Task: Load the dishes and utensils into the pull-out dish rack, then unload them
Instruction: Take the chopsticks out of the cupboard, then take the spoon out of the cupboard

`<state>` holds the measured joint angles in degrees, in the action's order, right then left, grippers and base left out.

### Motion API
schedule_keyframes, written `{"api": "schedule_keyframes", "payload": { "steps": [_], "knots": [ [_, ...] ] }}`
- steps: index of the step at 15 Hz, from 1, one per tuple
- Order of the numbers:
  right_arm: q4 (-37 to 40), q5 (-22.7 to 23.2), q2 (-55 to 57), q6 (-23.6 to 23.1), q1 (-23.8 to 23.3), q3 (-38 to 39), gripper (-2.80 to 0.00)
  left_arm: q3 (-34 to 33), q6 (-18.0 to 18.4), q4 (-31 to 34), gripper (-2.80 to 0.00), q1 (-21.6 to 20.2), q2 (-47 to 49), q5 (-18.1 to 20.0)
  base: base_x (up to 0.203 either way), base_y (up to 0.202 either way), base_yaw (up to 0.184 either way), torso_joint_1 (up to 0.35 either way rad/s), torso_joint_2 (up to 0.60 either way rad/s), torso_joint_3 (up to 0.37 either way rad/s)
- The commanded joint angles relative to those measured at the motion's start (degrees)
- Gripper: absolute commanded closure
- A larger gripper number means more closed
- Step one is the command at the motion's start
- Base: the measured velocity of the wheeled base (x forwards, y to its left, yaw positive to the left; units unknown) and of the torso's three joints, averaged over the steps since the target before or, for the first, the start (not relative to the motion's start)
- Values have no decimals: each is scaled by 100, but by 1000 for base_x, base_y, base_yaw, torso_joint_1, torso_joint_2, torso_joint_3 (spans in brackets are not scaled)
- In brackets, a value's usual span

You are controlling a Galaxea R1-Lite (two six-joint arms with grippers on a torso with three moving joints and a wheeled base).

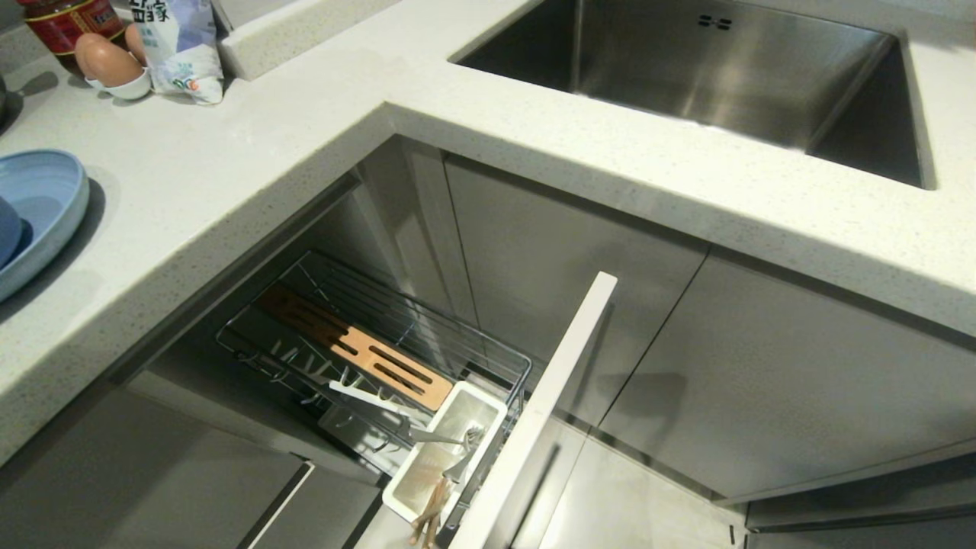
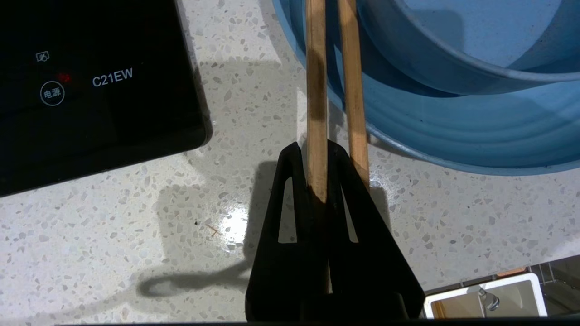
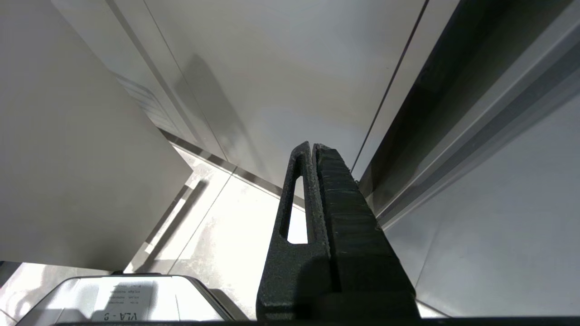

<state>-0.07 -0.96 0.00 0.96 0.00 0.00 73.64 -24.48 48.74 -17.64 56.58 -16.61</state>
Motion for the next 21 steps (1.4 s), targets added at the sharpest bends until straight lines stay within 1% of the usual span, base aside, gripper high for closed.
{"api": "schedule_keyframes", "payload": {
  "steps": [1, 16, 17, 21],
  "knots": [
    [-1, 0, 0, 0, 0, 9, 0, 1, -5, 15, 0, -3, 61, -3, 0, 0, 0, 0, 0, 0],
    [-1, 0, 0, 0, 0, 9, 0, -7, -5, 12, 0, -3, 125, 9, 0, 0, 0, 0, 0, 0],
    [-1, 0, 0, 0, 0, 0, 0, 0, -5, 12, -280, -3, 117, 9, 0, 0, 0, 0, 0, 0],
    [-1, 0, 0, 0, 0, 4, 0, 1, -5, 12, -280, -3, 108, 0, 0, 0, 0, 0, 0, 0]
  ]
}}
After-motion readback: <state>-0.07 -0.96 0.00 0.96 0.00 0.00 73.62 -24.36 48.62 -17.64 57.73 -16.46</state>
